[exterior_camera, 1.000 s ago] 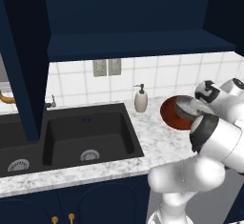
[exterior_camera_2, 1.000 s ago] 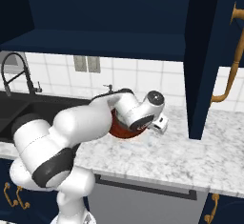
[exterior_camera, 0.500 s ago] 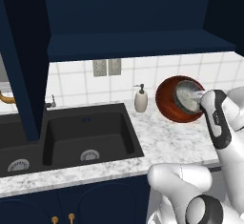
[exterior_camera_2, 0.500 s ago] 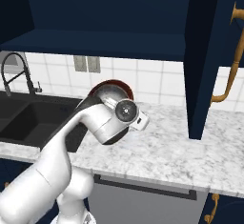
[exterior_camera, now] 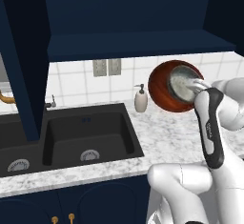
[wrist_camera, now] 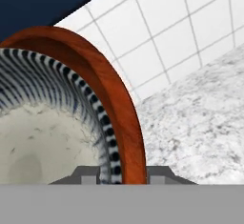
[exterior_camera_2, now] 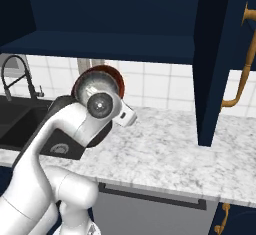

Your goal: Pick up the bowls on the counter and stack them on top of one another in the open cabinet. Place the smaller bowl on top of the larger bowl.

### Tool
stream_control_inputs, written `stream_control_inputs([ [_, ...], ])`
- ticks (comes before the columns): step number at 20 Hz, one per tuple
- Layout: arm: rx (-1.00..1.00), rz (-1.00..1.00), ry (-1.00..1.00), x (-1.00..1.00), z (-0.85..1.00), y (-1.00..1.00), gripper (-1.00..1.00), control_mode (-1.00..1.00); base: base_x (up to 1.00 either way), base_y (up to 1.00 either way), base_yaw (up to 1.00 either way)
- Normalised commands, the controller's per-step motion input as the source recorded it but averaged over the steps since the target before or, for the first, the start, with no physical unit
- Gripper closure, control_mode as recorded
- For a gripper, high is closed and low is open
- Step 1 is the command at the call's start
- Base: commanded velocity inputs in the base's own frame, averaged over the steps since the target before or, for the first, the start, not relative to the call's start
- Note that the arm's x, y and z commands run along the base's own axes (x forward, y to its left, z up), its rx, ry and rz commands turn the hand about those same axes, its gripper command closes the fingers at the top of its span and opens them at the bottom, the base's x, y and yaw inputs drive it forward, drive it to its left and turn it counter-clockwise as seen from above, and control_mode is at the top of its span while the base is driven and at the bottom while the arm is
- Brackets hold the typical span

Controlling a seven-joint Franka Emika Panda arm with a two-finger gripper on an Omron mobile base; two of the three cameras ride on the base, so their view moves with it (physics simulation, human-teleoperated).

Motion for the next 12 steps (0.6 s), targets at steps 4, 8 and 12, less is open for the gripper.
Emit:
stream_control_inputs([
  [4,0.22,-0.01,0.11,0.00,1.00,0.05,1.00,-1.00,0.00,0.00,0.00],
  [8,0.29,-0.06,0.05,0.13,1.00,-0.10,1.00,-1.00,0.00,0.00,0.00],
  [12,0.18,-0.17,0.03,0.92,0.88,0.00,1.00,-1.00,0.00,0.00,0.00],
])
